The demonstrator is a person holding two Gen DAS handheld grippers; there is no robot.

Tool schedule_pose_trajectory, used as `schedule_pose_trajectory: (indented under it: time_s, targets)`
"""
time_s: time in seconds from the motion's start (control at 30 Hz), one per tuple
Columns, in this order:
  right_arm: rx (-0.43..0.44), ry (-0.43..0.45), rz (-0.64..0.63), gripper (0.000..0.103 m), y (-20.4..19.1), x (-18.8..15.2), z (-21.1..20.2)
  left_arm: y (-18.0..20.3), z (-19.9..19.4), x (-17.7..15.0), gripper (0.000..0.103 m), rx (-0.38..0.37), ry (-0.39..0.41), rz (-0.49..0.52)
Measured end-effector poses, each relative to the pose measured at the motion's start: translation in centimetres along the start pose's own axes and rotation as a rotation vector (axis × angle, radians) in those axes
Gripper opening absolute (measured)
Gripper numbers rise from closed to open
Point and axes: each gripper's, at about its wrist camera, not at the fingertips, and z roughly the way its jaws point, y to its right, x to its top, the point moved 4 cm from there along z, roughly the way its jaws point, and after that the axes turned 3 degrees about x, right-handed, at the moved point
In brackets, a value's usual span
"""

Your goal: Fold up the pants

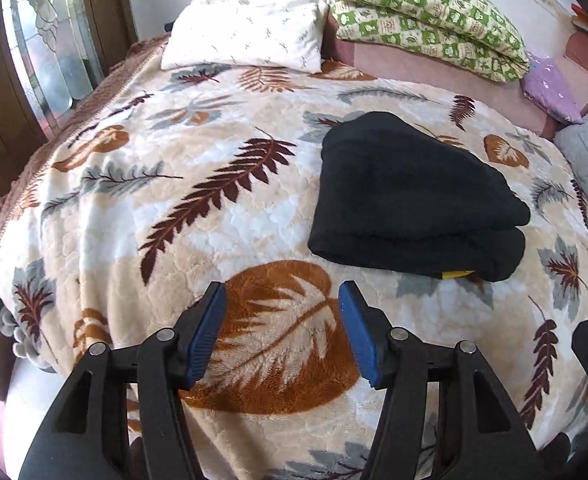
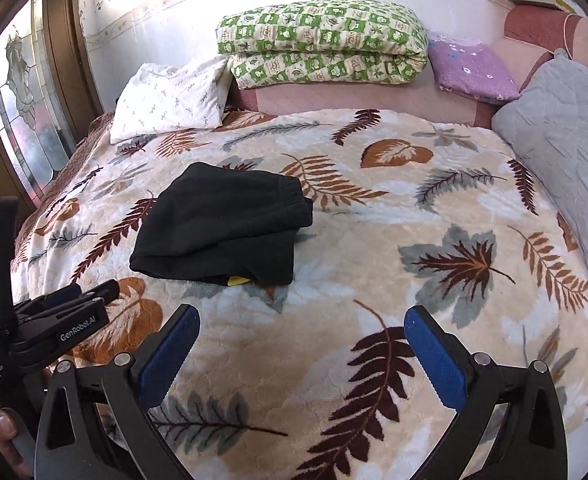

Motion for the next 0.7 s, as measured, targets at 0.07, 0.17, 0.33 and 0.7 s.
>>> schedule_pose_trajectory:
  time_s: [0.07,0.17,0.33,0.7]
  targets:
    - [-0.006,0.001,0.002,0.103,0.2,-0.2,0.0,0.1,-0.2,-0.1,0.057,0.028,0.017,0.002]
    - [-0.023,0.007,0.000,0.103,0.5,-0.4,-0.1,0.5,-0.5,-0.1,0.057,0.049,0.043,0.021]
    - [-0.033,0.021,-0.006,0.103,0.6,-0.7,-0.3,1.2,-0.9,-0.3,0.057,0.040,0.049,0.035]
    - [-0.042,0.048,0.021,0.103,1.1,-0.8,-0.7,0.9,-1.3,-0.4,0.057,0.024,0.052,0.000]
